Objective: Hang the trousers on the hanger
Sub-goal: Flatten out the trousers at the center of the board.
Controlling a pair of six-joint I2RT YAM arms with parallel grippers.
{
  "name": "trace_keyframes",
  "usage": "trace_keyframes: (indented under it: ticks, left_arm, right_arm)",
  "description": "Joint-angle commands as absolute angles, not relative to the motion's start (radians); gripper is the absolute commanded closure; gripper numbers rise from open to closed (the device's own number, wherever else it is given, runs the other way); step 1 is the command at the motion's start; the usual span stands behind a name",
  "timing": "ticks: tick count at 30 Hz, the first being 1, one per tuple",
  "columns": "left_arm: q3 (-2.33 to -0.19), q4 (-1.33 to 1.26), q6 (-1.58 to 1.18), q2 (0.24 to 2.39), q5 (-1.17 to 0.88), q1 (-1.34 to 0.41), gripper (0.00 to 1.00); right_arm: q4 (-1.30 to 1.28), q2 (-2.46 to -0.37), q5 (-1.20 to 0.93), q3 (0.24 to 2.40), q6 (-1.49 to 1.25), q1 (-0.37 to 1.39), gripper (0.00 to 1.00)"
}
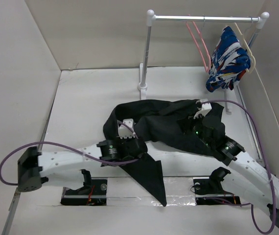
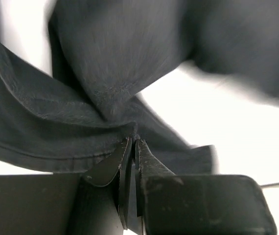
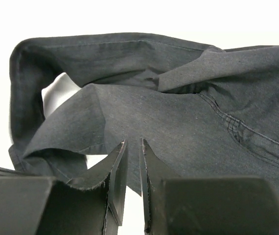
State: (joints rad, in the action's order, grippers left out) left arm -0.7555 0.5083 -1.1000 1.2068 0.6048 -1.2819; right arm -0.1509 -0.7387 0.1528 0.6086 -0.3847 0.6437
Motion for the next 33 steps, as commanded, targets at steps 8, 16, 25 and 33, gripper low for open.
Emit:
trace_keyframes:
  ticks: [8,16,25,33]
  left_arm:
    - [-1.115,0.717,-0.856,0.747,0.965,-1.057,1.0]
    - [-1.204,0.379,-0.536,0.892,1.094,-0.99,1.0]
    - [-1.15,0.095,-0.538,1.184,0.232,-0.214,1.0]
    - [-1.244,0.095,-0.538,1.328,0.144,0.145,1.0]
  right_arm:
    - [-0.087,-0.756,0.152,0.623,-0.383,0.663,0.79]
    - [-0.074,-0.781,0.137,0.621,-0.403,0.663,0.79]
    - [-0.129,-0.755,0.173,0.63,-0.4,0.663,0.79]
    - [-0.064,-0.822,0.172,0.62,-0.407,0.663,0.79]
